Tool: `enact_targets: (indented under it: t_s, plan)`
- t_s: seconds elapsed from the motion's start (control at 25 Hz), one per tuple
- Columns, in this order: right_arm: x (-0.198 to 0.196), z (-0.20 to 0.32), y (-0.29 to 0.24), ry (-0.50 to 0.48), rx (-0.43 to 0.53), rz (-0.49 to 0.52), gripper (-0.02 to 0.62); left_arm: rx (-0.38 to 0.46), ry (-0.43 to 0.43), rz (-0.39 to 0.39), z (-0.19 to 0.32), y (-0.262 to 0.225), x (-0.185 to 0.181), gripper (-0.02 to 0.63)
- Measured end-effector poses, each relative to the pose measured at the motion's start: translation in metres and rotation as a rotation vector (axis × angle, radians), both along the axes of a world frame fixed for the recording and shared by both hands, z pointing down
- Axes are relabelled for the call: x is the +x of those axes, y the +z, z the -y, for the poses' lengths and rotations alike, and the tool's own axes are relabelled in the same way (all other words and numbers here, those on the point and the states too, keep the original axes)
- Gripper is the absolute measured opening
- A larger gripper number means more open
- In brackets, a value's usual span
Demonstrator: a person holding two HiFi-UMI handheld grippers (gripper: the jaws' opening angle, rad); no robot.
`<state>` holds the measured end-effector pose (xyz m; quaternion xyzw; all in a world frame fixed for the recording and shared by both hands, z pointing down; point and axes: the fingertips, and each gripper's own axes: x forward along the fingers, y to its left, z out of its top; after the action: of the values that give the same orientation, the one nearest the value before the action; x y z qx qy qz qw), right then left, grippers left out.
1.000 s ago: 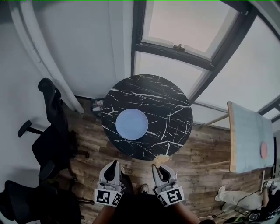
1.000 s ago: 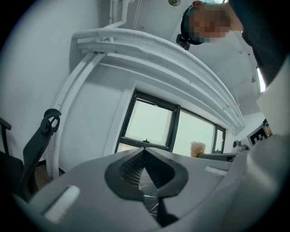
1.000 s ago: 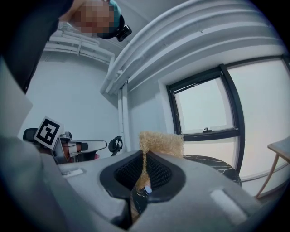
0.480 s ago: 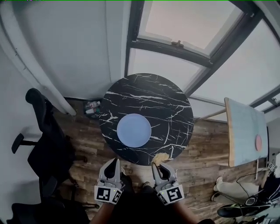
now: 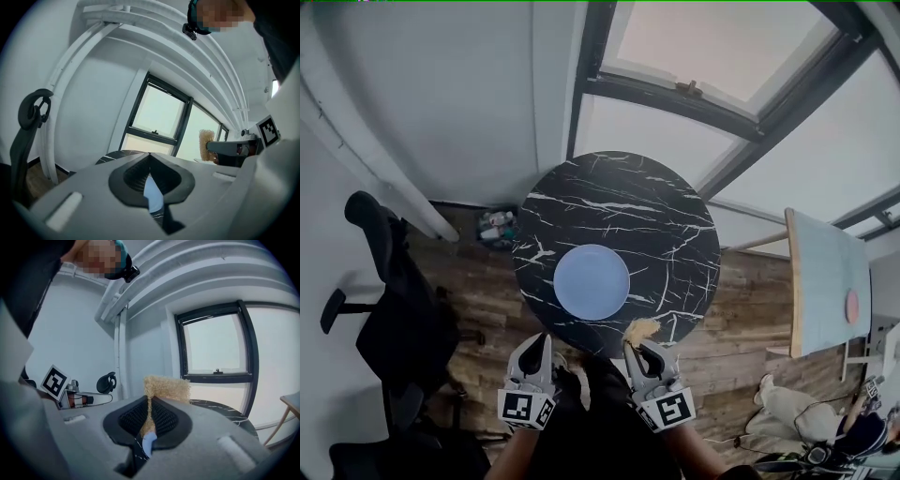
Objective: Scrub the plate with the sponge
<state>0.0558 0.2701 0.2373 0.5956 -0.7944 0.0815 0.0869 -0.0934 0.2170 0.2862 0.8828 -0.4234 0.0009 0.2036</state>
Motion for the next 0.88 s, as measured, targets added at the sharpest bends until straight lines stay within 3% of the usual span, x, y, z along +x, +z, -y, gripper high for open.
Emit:
enact_targets:
  t_s: [0.2, 0.44, 0.88]
  plan:
    - [0.007, 0.029, 0.012, -0.065, -0.025, 0.032, 0.023, -0.027, -0.037, 0.018, 0.018, 0.011, 0.011, 0.002]
    - [0.021, 0.065, 0.025, -0.158, -0.042, 0.046, 0.023, -0.129, -0.089, 0.062, 0.04, 0.046, 0.029, 0.022]
    - [0.046, 0.108, 0.071, -0.208, -0.106, 0.069, 0.023, -0.269, -0.161, 0.107, 0.085, 0.119, 0.041, 0.061]
